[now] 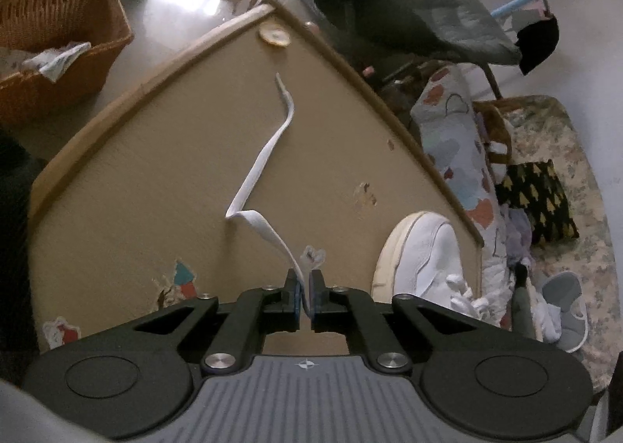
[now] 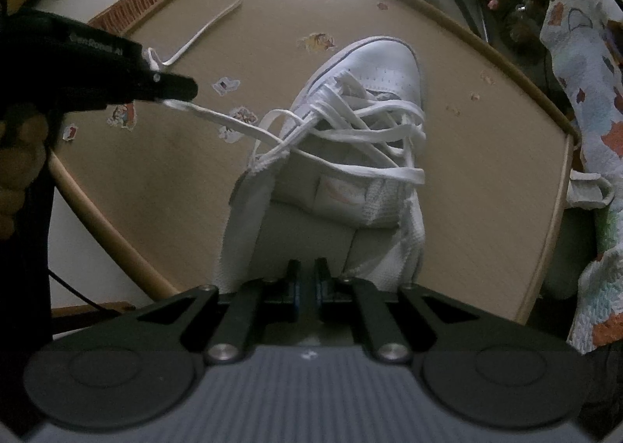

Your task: Lace up shoes with both hands

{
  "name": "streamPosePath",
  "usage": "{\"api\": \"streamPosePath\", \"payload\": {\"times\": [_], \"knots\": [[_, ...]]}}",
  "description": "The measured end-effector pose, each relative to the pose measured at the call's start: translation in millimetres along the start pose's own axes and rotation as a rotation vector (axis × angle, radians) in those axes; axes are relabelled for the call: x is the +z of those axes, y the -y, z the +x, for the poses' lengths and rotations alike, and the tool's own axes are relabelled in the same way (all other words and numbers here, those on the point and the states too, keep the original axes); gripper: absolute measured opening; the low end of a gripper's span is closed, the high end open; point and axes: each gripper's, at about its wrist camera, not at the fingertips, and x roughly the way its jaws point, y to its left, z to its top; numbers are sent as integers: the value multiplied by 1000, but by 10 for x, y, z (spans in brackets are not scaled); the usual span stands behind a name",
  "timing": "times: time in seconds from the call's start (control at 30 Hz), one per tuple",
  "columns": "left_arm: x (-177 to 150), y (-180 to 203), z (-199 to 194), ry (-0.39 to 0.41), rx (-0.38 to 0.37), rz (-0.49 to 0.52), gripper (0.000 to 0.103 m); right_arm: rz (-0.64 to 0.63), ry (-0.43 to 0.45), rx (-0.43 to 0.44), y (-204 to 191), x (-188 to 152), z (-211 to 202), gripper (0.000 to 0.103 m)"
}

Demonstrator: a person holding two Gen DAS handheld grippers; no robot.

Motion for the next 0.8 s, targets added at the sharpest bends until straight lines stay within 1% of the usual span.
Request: {"api": "streamPosePath", "payload": {"times": [0.03, 0.1, 0.17, 0.2, 0.27, 0.3, 0.33, 0.37, 0.4, 0.43, 0.47, 0.5, 0.57, 0.63, 0.8], "knots": [[-14, 5, -9, -4, 1, 8, 9, -1, 11, 3, -1, -19, -15, 8], [-47, 30, -29, -20, 7, 38, 11, 18, 51, 12, 5, -70, -102, 17], [-87, 67, -50, -50, 15, 85, 12, 44, 102, 18, 15, -128, -219, 31], [-114, 76, -69, -62, 18, 105, 12, 55, 133, 14, 25, -170, -302, 33], [-166, 105, -112, -72, 27, 143, 13, 82, 194, 12, 67, -269, -463, 34], [-189, 116, -134, -74, 32, 161, 17, 105, 224, 8, 111, -342, -535, 34], [-213, 128, -157, -76, 37, 179, 26, 128, 254, 4, 154, -414, -608, 35], [-234, 136, -177, -72, 41, 192, 31, 152, 283, -2, 197, -489, -673, 35], [-249, 140, -203, -65, 47, 201, 44, 180, 302, -17, 240, -578, -691, 35], [-265, 146, -235, -49, 56, 206, 54, 208, 321, -32, 283, -667, -708, 35], [-278, 154, -268, -31, 64, 212, 56, 236, 340, -48, 327, -757, -725, 36], [-285, 168, -300, -10, 72, 219, 57, 265, 359, -61, 369, -847, -739, 36], [-297, 176, -353, 22, 92, 222, 57, 337, 399, -50, 448, -1047, -699, 36], [-283, 200, -417, 30, 104, 213, 57, 396, 402, -31, 512, -1198, -610, 36], [-304, 224, -538, 62, 134, 222, 57, 498, 412, 9, 644, -1321, -533, 36]]}}
